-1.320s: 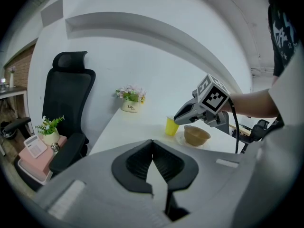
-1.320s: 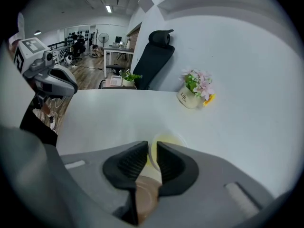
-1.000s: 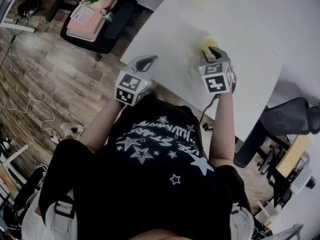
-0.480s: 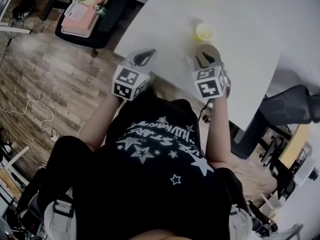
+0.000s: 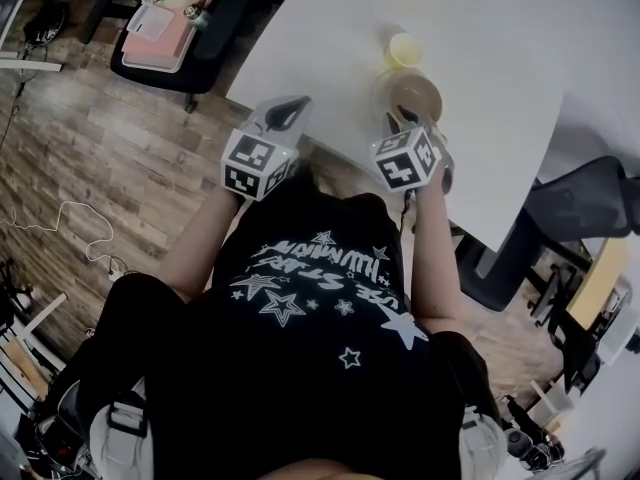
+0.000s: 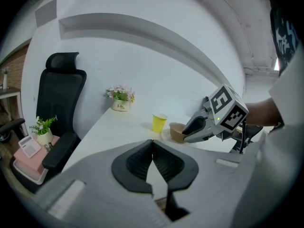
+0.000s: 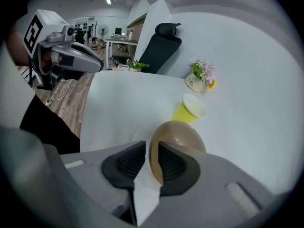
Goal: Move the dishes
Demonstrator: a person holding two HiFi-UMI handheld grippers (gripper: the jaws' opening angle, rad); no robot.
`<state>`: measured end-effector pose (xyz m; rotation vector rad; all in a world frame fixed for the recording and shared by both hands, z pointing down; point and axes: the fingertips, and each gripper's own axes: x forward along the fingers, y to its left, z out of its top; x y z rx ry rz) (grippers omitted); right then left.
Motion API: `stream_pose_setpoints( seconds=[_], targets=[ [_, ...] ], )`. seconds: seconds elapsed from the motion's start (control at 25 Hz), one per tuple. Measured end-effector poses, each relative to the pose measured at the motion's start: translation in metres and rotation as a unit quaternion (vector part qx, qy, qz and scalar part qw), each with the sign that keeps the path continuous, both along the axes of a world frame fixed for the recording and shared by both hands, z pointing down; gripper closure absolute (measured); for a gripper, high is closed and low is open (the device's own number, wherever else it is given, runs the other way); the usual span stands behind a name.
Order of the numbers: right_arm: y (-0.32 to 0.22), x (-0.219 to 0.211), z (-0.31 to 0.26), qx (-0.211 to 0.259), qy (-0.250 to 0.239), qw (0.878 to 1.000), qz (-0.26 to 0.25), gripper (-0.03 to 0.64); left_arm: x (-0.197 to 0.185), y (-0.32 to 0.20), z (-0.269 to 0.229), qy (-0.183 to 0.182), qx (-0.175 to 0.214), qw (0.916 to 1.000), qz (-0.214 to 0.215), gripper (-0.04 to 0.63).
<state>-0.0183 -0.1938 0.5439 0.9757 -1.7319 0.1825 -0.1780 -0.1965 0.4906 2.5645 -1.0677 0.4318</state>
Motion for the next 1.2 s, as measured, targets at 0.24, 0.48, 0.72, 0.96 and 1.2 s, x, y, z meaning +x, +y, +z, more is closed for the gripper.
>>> stream_pose_setpoints(
  seconds=[0.24,0.48,0.72,0.96,1.2],
  targets=[
    [0.005,0.006,-0.007,0.000,0.006,1.000,0.012,0.594,0.003,0.003,-0.001,-0.002,0.002,1.0000,0.004,0.584],
    [0.002,0.024,-0.031,0.026,0.000,0.999,0.034,0.594,0.013,0.001,-0.004,-0.004,0.004,0.9998,0.017,0.584],
    [-0.005,0.064,-0.039,0.046,0.013,0.997,0.058,0.594,0.031,-0.006,-0.008,-0.005,0.011,0.9997,0.021,0.584],
    [-0.023,0.106,-0.032,0.046,0.020,0.997,0.065,0.594,0.053,-0.011,-0.014,-0.010,0.015,0.9998,0.007,0.584],
    [-0.036,0.131,-0.014,0.027,0.016,0.998,0.057,0.594,0.064,-0.011,-0.015,-0.022,0.007,0.9994,-0.024,0.584]
  ],
)
